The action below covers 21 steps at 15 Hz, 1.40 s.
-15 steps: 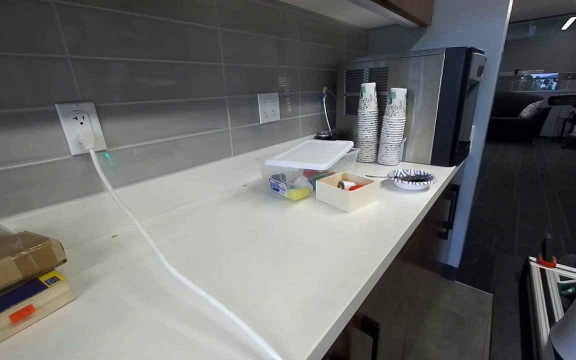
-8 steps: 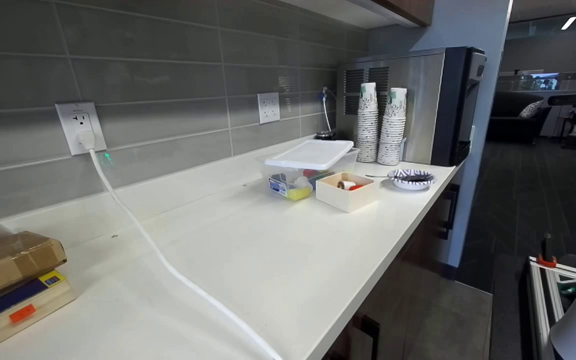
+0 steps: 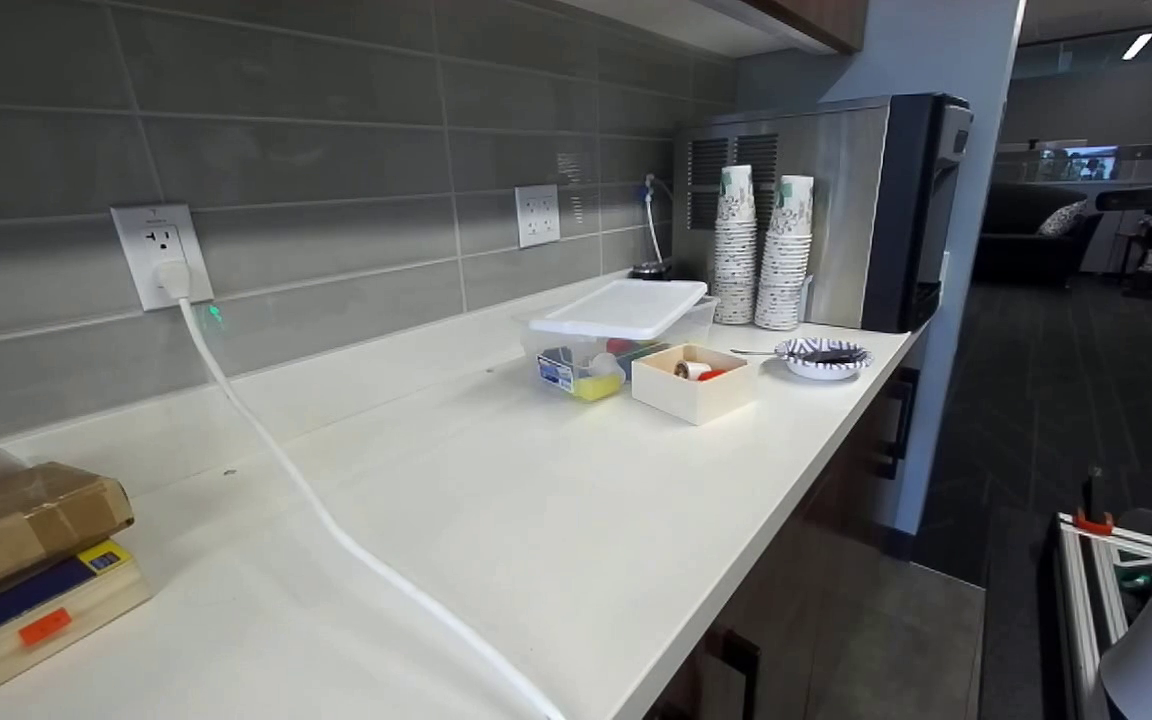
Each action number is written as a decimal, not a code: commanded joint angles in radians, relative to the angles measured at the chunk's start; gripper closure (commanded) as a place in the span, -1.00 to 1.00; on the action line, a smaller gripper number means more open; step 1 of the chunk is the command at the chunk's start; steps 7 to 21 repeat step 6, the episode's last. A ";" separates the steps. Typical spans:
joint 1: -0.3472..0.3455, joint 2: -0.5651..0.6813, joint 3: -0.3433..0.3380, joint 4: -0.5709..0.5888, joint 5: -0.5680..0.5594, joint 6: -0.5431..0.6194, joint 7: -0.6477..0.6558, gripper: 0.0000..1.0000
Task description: Open and close the cabinet
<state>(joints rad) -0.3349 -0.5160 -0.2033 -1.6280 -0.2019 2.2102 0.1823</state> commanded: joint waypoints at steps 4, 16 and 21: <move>0.009 -0.101 0.020 -0.041 -0.001 -0.074 -0.019 -1.00; 0.010 -0.119 0.024 -0.055 -0.002 -0.083 -0.019 -1.00; 0.010 -0.119 0.024 -0.055 -0.002 -0.083 -0.019 -1.00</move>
